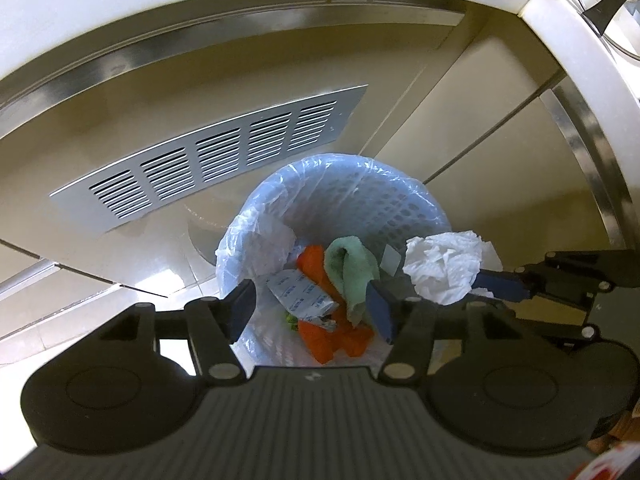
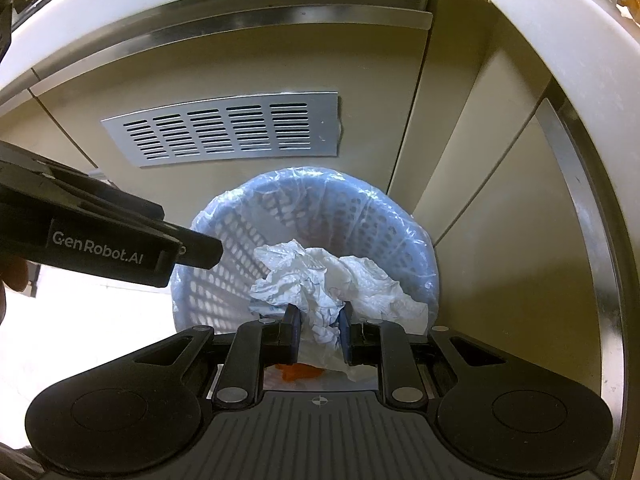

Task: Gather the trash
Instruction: 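Open both tools to drop the foil pack and tissue into the wastebasket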

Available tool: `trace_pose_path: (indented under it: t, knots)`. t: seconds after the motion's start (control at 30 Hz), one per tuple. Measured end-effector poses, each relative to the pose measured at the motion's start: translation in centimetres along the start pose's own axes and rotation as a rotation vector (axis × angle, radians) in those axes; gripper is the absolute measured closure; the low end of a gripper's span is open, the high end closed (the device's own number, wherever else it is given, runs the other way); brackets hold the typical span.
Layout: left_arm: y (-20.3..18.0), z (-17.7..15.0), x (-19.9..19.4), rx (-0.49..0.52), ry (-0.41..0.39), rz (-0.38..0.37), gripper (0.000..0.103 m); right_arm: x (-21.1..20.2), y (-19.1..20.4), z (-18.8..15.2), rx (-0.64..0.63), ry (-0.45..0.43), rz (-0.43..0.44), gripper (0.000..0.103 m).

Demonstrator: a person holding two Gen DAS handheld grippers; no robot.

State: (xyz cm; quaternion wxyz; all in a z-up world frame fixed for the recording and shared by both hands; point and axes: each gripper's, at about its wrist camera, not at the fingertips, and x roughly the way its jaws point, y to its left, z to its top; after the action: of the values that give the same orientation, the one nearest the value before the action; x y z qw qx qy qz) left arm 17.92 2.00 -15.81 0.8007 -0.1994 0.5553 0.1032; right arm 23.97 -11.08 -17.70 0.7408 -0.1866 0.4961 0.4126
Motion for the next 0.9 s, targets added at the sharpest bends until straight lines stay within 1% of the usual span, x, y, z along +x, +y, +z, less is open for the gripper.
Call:
trace_pose_path:
  t: [0.33, 0.47, 0.5, 0.53, 0.57, 0.6, 0.63, 0.9]
  knots:
    - [0.9, -0.8, -0.4, -0.013, -0.003, 0.012, 0.046, -0.4, 0.2, -0.2, -0.001, -0.028, 0.002, 0.083]
    - [1.3, -0.9, -0.6, -0.020, -0.006, 0.017, 0.046, -0.8, 0.4, 0.1, 0.008, -0.063, 0.028, 0.083]
    - [1.4, -1.0, -0.7, -0.022, -0.007, 0.020, 0.046, -0.9, 0.5, 0.2, 0.008, -0.072, 0.037, 0.081]
    - [1.5, -1.0, -0.7, -0.024, -0.008, 0.023, 0.046, -0.9, 0.6, 0.2, 0.007, -0.082, 0.040, 0.064]
    - [1.6, -1.1, -0.7, -0.026, -0.007, 0.026, 0.048, -1.0, 0.6, 0.3, 0.011, -0.092, 0.037, 0.036]
    - [1.7, -1.1, -0.7, -0.028, -0.006, 0.041, 0.047, -1.1, 0.6, 0.2, 0.022, -0.104, 0.032, 0.028]
    - [1.9, -1.2, -0.8, -0.031, -0.007, 0.036, 0.047, -1.2, 0.4, 0.2, 0.032, -0.110, 0.042, 0.026]
    - [2.6, -1.8, -0.9, -0.049, -0.004, 0.042, 0.047, -1.2, 0.4, -0.4, 0.038, -0.088, 0.044, 0.026]
